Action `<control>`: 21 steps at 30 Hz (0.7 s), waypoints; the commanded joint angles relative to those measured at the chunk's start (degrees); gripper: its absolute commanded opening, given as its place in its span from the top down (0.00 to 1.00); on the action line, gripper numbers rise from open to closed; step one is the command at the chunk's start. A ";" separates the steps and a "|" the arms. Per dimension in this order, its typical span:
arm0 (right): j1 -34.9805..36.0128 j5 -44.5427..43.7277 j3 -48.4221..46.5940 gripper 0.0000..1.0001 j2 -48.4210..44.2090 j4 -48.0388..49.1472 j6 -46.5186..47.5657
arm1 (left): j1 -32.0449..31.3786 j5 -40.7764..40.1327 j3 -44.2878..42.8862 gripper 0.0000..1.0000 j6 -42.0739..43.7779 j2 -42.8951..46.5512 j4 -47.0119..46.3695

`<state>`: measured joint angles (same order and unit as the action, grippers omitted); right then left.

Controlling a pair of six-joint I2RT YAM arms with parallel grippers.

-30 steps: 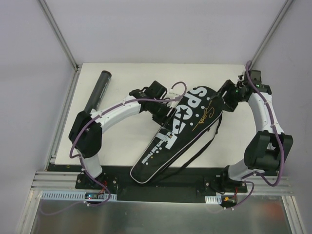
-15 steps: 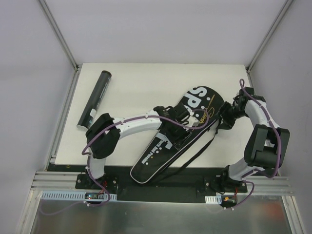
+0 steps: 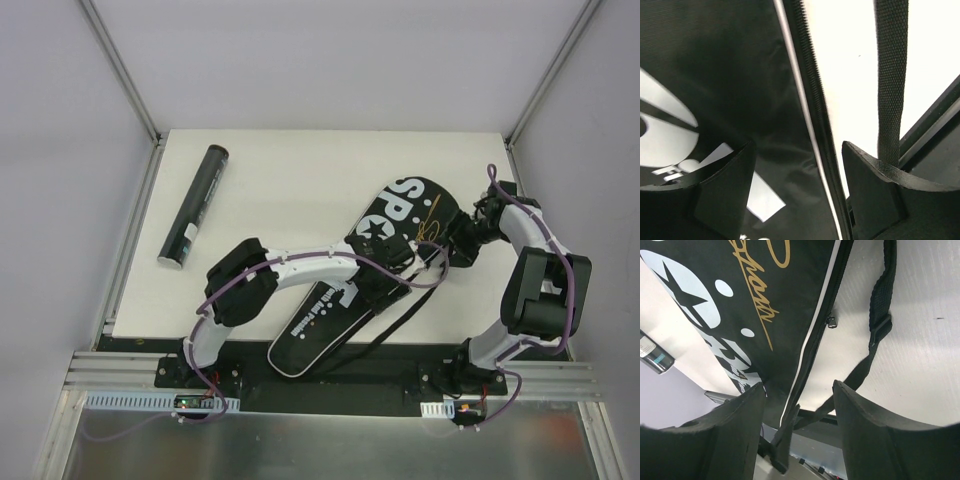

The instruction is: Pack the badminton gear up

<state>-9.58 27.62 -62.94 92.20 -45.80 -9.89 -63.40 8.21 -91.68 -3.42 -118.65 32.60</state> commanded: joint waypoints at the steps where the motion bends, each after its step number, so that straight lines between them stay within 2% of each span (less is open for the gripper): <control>1: -0.44 -2.30 -0.70 0.41 -3.78 -3.32 1.45 | -2.08 -7.76 -1.84 0.31 0.35 -1.76 0.36; 5: -0.44 -3.97 0.01 0.40 -4.57 -4.47 2.59 | -2.70 -6.71 -2.36 0.27 -0.88 -2.64 0.27; 9: -0.35 -3.09 0.80 0.39 -5.98 -4.38 2.51 | -2.70 -7.94 -2.72 0.34 -1.24 -5.44 0.27; 10: -0.35 -3.44 0.97 0.39 -6.24 -4.47 2.42 | -2.61 -9.42 -2.72 0.42 -1.06 -6.67 0.18; 12: -0.35 -3.45 1.32 0.39 -6.86 -4.47 2.33 | -2.52 -11.54 -2.89 0.51 -0.80 -8.08 0.27; 13: -0.35 -3.27 1.33 0.39 -6.86 -4.56 2.42 | -2.26 -11.55 -2.98 0.66 -0.36 -9.48 0.27; 14: -0.43 -3.18 1.33 0.39 -6.77 -4.56 2.59 | -2.17 -11.55 -3.15 0.70 -0.27 -10.10 0.27; 16: -0.35 -2.48 0.98 0.39 -6.34 -4.82 3.03 | -1.65 -11.20 -3.16 0.72 -0.36 -11.77 0.36; 17: -0.43 -2.31 0.89 0.38 -5.99 -4.82 3.12 | -1.30 -10.67 -2.89 0.77 -0.36 -12.04 0.45; 21: -0.35 -1.78 0.36 0.38 -5.10 -4.65 4.09 | 0.55 -3.58 -0.88 0.90 -0.36 -10.99 0.45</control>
<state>-9.63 24.91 -62.00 87.39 -48.73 -7.51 -65.67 0.58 -96.33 -3.81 -124.68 33.17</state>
